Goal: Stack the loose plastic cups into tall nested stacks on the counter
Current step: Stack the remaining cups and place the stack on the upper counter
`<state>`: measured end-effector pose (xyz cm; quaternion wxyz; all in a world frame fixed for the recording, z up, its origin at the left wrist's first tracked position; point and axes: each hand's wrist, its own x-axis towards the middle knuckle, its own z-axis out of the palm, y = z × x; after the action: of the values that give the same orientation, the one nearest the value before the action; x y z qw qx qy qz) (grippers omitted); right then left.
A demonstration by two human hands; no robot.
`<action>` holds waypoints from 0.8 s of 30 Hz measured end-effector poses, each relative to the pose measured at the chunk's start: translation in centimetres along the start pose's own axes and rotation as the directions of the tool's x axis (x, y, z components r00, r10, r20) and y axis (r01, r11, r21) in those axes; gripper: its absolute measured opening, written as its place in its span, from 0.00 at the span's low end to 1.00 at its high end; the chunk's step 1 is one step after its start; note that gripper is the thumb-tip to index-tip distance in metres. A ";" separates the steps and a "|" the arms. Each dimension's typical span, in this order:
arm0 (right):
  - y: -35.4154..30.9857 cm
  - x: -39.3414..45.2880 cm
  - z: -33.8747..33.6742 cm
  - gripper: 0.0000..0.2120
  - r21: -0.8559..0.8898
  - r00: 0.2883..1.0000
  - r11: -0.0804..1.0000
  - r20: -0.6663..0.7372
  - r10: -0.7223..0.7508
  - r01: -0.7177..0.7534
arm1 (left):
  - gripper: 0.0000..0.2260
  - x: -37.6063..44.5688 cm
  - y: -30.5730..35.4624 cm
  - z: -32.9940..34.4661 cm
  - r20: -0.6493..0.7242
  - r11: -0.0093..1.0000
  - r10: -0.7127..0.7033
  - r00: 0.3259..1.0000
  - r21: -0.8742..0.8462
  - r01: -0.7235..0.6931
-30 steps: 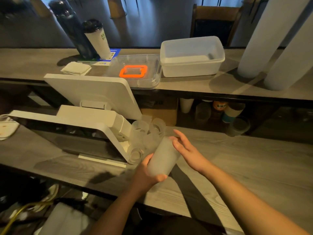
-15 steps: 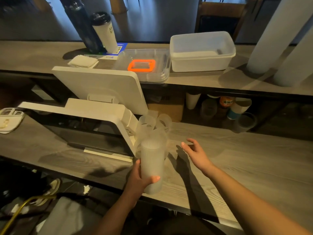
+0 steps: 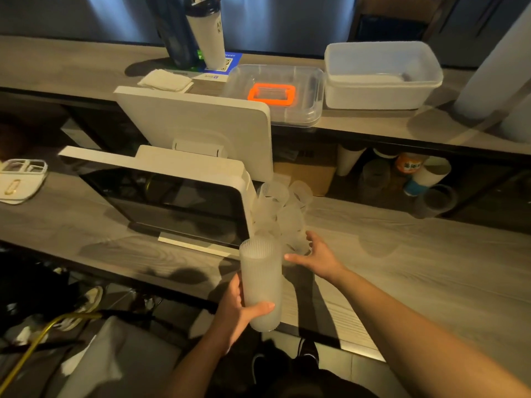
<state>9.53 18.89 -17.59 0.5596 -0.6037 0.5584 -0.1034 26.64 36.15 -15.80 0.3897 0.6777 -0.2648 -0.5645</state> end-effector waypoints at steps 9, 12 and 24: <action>0.6 1.6 2.4 0.43 -0.012 0.982 0.996 -0.172 0.083 -0.086 | 0.48 -1.0 -1.6 -2.9 0.022 1.000 -0.023 0.999 0.019 0.023; 1.3 1.0 2.1 0.43 0.045 0.971 0.993 -0.211 0.115 -0.108 | 0.42 -1.0 -2.1 -3.3 0.023 0.999 -0.012 1.000 0.051 0.011; -1.4 -6.2 0.4 0.20 0.611 0.966 0.788 -0.240 0.096 0.073 | 0.43 -0.6 -0.9 -3.3 0.068 0.995 0.018 0.998 0.101 -0.025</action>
<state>8.40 23.69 -13.56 0.6485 -0.3667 0.5657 -0.3535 29.59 37.91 -15.99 0.3514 0.6747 -0.3134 -0.5684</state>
